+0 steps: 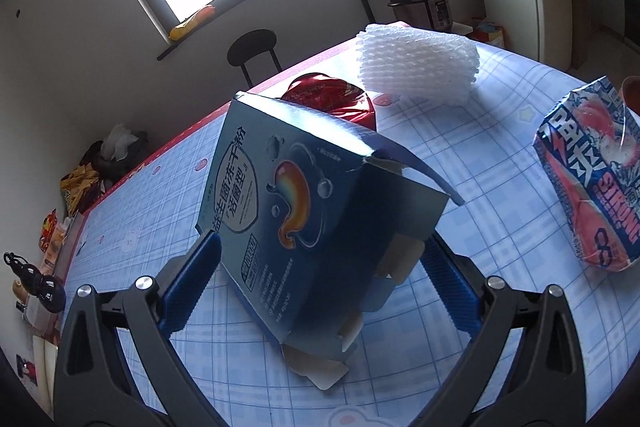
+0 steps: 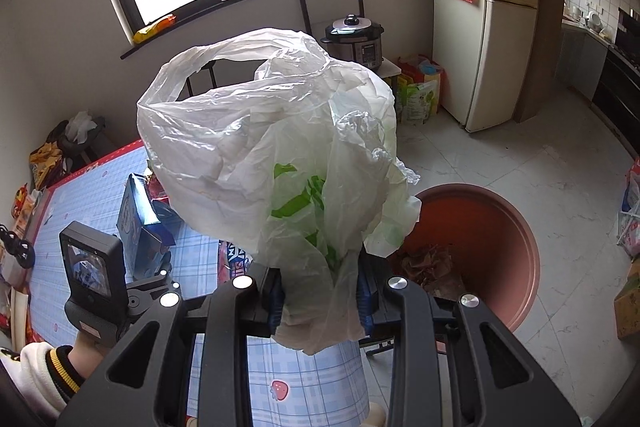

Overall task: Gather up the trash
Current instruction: 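Grasp the blue cardboard box with the left gripper while the right tool holds the plastic bag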

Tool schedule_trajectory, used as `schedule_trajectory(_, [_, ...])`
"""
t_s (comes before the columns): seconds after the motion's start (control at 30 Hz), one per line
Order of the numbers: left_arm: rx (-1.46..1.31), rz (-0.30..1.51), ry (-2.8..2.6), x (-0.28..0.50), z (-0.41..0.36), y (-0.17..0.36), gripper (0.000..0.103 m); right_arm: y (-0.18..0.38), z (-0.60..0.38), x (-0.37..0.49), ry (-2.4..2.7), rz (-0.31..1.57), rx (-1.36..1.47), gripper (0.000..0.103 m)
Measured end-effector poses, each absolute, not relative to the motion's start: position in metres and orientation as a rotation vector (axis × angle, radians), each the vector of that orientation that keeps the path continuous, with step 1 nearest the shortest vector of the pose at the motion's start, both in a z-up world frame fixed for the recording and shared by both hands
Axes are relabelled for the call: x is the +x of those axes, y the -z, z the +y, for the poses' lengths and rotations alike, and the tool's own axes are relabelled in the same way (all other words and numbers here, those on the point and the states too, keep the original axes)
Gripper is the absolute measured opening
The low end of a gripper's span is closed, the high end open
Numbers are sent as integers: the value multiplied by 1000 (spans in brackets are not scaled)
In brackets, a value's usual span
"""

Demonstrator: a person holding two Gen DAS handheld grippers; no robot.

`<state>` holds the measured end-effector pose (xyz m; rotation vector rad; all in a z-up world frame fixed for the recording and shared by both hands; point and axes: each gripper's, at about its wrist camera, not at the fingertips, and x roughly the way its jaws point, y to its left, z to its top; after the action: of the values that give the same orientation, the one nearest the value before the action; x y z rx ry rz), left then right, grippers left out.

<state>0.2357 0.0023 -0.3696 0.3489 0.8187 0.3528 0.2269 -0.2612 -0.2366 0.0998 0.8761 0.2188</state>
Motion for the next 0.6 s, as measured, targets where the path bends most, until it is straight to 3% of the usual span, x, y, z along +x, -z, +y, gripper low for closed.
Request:
schedule_trajectory(0.27, [379, 823, -404, 245, 11, 373, 96, 236, -261, 232, -216, 905, 127, 29])
schedule_trajectory(0.3, [362, 823, -393, 245, 14, 370, 85, 236, -260, 232, -216, 905, 126, 29])
schedule_trajectory(0.33, [342, 830, -375, 244, 17, 369, 66, 236, -259, 232, -216, 904, 123, 29])
schedule_trajectory(0.6, [175, 778, -369, 218, 57, 328, 40, 230, -256, 233, -241, 887, 124, 29])
